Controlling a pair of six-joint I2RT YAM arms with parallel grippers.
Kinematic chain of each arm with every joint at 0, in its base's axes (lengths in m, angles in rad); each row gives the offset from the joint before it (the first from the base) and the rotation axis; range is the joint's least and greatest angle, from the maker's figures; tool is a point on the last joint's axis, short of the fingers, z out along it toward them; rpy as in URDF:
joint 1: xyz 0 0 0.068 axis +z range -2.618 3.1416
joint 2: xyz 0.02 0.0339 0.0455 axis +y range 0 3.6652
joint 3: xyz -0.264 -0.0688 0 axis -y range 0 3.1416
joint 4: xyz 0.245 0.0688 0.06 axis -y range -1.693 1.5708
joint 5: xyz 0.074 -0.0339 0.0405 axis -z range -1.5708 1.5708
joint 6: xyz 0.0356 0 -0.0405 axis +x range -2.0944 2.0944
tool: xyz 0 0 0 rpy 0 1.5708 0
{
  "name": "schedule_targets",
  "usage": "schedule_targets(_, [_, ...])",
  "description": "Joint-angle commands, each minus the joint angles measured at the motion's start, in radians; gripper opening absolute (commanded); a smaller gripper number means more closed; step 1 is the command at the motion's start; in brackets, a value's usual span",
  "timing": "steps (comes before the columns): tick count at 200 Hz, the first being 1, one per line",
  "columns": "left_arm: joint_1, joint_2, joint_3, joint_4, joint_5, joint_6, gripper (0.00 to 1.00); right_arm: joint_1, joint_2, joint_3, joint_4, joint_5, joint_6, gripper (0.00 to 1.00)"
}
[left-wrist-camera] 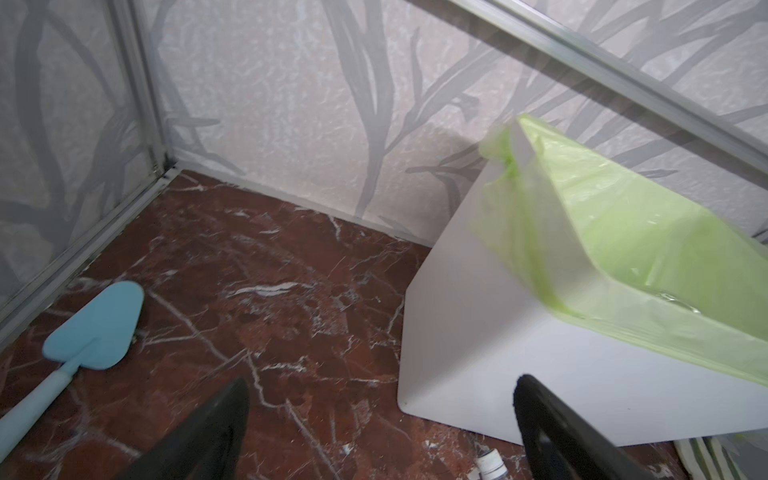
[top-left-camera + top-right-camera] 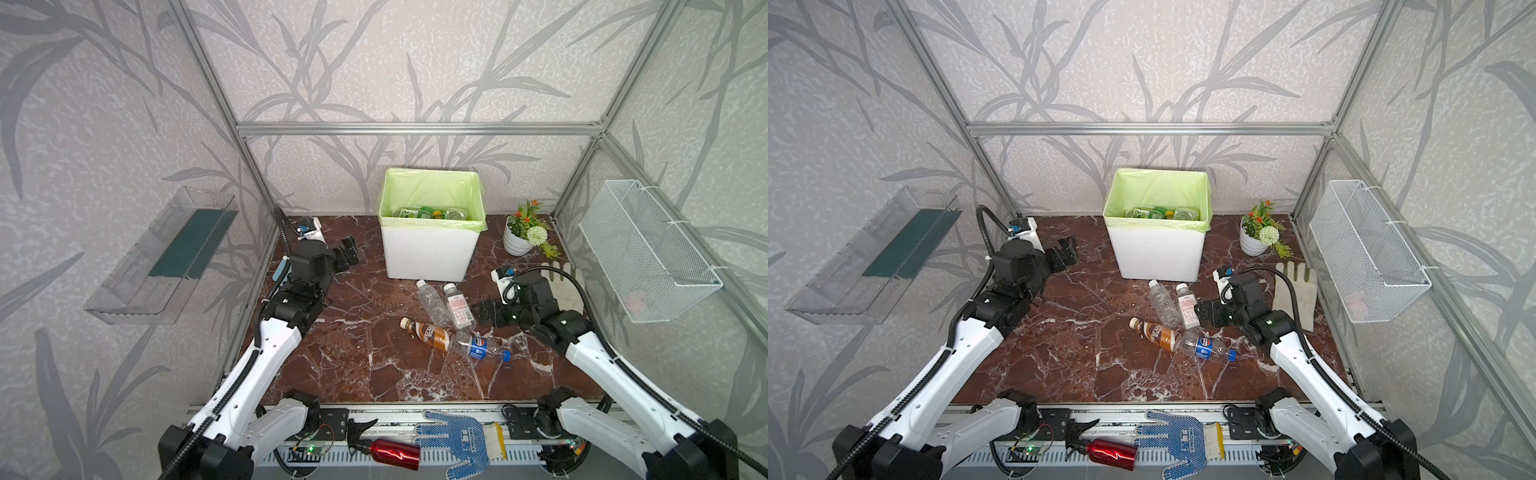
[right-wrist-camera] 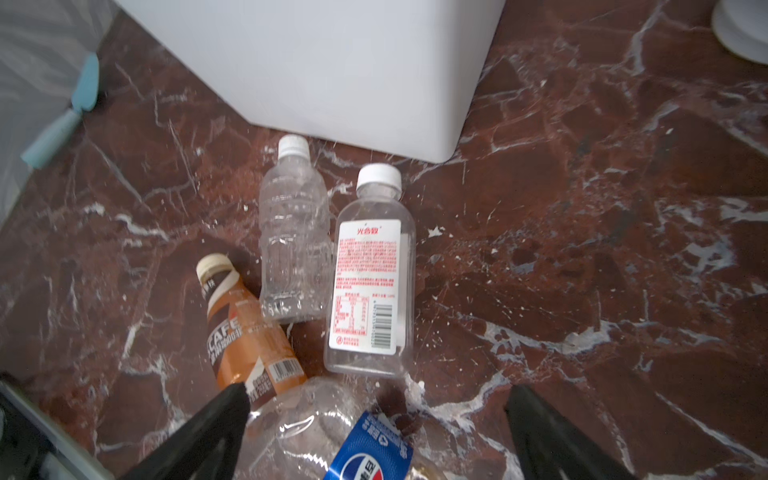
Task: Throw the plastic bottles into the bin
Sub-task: 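Withdraw the left gripper while the right gripper reaches to the clear bottle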
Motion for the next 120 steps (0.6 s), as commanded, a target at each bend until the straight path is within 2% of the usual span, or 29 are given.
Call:
schedule_targets(1, [0.037, -0.056, -0.047, -0.055, 0.009, -0.038, 0.99, 0.034, 0.041, 0.099, -0.171, 0.037, -0.219, 0.97])
schedule_targets(57, [0.129, -0.113, -0.096, -0.087, 0.032, -0.058, 0.99, 0.184, 0.146, 0.156, -0.268, 0.087, -0.394, 0.92])
schedule_targets(73, [0.15, -0.103, -0.095, -0.093, 0.053, -0.064, 0.99, 0.234, 0.183, 0.161, -0.299, 0.137, -0.454, 0.92])
schedule_targets(120, [0.172, -0.087, -0.113, -0.068, 0.096, -0.106, 0.99, 0.282, 0.28, 0.153, -0.32, 0.138, -0.528, 0.86])
